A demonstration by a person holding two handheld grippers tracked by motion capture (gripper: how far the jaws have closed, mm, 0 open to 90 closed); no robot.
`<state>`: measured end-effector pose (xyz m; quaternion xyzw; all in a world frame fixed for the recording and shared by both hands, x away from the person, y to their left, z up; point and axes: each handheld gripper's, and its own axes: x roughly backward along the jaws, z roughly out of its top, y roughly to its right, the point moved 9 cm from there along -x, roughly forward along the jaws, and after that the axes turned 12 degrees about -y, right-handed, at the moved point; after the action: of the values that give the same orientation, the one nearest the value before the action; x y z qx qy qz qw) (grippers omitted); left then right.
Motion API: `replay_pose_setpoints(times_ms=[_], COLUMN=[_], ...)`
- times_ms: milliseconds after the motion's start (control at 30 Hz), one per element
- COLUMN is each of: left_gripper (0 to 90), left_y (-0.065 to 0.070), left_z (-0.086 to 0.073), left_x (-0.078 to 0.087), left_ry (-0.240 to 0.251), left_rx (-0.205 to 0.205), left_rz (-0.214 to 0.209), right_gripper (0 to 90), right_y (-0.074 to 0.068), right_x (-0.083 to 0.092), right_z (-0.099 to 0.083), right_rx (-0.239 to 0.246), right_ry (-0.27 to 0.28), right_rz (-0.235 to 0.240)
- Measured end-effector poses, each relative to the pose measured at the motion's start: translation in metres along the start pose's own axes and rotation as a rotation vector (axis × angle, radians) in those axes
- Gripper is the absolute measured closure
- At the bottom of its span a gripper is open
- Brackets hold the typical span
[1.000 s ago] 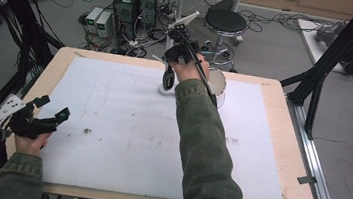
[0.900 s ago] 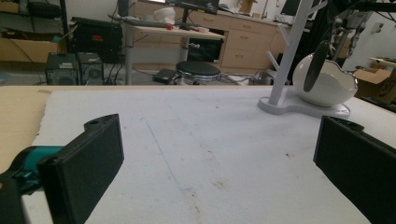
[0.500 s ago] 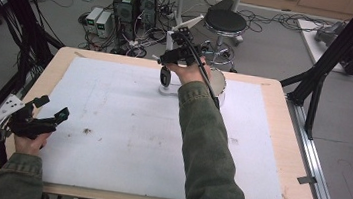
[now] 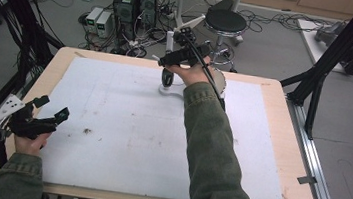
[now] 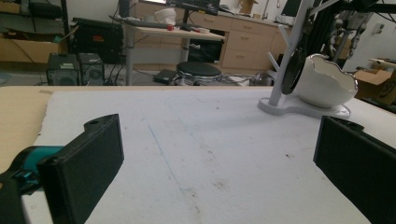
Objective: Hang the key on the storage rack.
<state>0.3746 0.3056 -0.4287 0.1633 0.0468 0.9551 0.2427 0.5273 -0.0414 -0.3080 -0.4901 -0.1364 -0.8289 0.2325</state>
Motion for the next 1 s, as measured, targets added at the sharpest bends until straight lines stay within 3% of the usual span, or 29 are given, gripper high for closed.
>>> replay_pose_setpoints(times_ms=[100, 167, 233, 333, 567, 867, 1000], left_gripper=[2.0, 2.0, 2.0, 2.0, 2.0, 2.0, 2.0], left_y=[0.000, 0.001, 0.002, 0.002, 0.002, 0.003, 0.003], left_z=[0.000, 0.000, 0.000, 0.000, 0.000, -0.001, -0.001], left_x=[0.000, 0.000, 0.000, 0.000, -0.002, -0.003, -0.003], left_ry=[-0.001, -0.001, -0.002, -0.003, -0.005, -0.009, -0.007], left_rx=[0.001, -0.003, -0.003, -0.003, -0.004, -0.009, -0.009], left_rz=[-0.001, -0.002, -0.003, -0.004, -0.003, -0.004, -0.002], right_gripper=[0.6, 0.6, 0.6, 0.6, 0.6, 0.6, 0.6], right_y=[0.001, -0.001, 0.002, 0.006, 0.027, 0.043, 0.051], right_x=[0.005, 0.014, 0.018, 0.020, 0.028, 0.045, 0.047], right_z=[-0.002, -0.006, -0.010, -0.014, -0.043, -0.077, -0.091], right_rx=[0.000, 0.003, -0.001, -0.010, -0.061, -0.087, -0.092], right_ry=[0.011, 0.029, 0.048, 0.060, 0.098, 0.159, 0.170], right_rz=[0.009, 0.085, 0.108, 0.108, 0.114, 0.119, 0.092])
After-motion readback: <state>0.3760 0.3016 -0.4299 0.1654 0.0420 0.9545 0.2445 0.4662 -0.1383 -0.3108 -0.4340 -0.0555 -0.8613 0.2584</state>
